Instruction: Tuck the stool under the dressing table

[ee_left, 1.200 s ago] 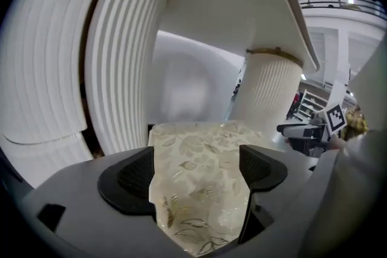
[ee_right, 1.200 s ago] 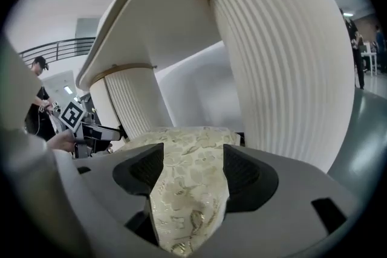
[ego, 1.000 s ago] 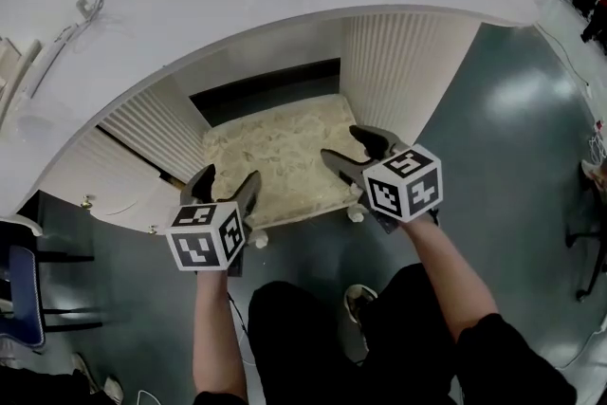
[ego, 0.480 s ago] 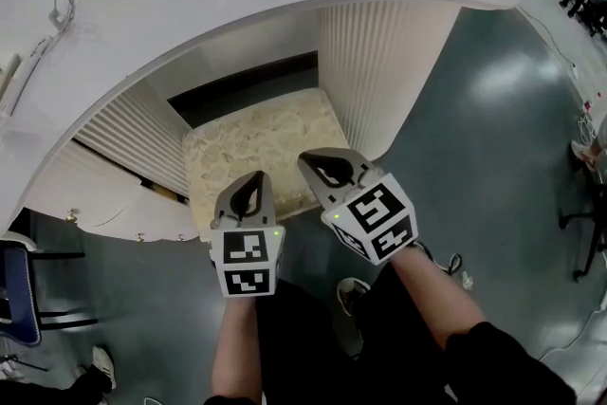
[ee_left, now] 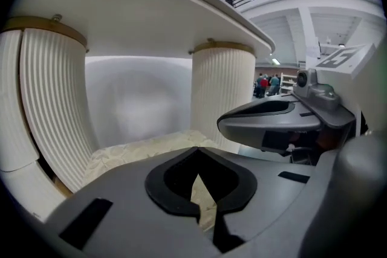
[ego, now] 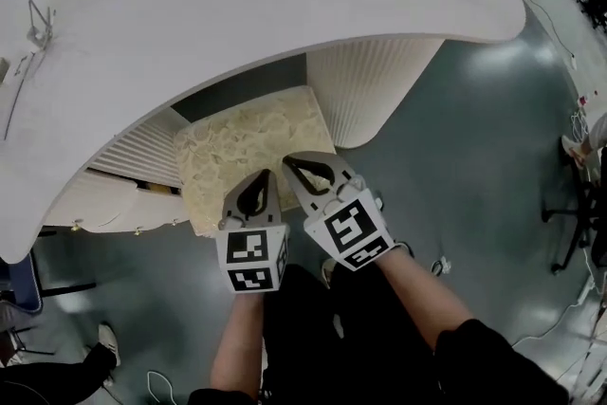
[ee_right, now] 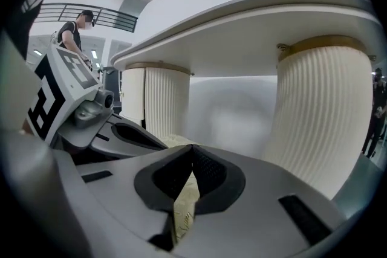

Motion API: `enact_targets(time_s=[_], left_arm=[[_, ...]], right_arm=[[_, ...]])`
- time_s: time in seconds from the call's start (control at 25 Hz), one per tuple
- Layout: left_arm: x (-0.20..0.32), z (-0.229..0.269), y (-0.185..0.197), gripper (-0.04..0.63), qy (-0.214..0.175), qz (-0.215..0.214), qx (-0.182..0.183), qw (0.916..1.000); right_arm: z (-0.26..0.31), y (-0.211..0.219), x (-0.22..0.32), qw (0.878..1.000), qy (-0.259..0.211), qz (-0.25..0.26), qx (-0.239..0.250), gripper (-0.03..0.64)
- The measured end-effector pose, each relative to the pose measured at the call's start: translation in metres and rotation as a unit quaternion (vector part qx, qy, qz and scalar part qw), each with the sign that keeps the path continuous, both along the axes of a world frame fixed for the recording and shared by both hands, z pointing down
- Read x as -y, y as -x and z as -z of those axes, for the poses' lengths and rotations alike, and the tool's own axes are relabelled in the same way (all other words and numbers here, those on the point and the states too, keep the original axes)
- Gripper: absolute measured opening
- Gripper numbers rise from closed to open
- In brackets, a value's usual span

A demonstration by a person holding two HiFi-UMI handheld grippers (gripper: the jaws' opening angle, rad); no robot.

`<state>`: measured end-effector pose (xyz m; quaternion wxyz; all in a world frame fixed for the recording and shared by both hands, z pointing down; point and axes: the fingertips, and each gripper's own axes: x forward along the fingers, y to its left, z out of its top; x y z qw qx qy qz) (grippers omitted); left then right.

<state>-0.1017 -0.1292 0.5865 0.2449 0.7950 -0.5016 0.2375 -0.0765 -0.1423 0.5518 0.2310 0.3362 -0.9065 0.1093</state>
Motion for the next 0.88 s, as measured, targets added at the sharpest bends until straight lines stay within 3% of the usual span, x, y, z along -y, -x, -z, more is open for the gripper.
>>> enact_targets(time_s=[0.36,0.6,0.88], left_arm=[[-0.008,0.109,-0.016,0.005,0.001,0.065,-0.031,0.9974],[-0.001,0.209,-0.025,0.005,-0.001,0.029,-0.020,0.9994],[0.017,0.327,-0.007,0.005,0.020,0.067,-0.040,0.9967]], right_arm=[[0.106,-0.034,-0.010,0.998,0.062,-0.020,0.021,0.006],[0.197,-0.032,0.002,0.996,0.084,-0.020,0.029,0.006],[0.319,-0.015,0.030,0.995,0.088,-0.012,0.052,0.006]])
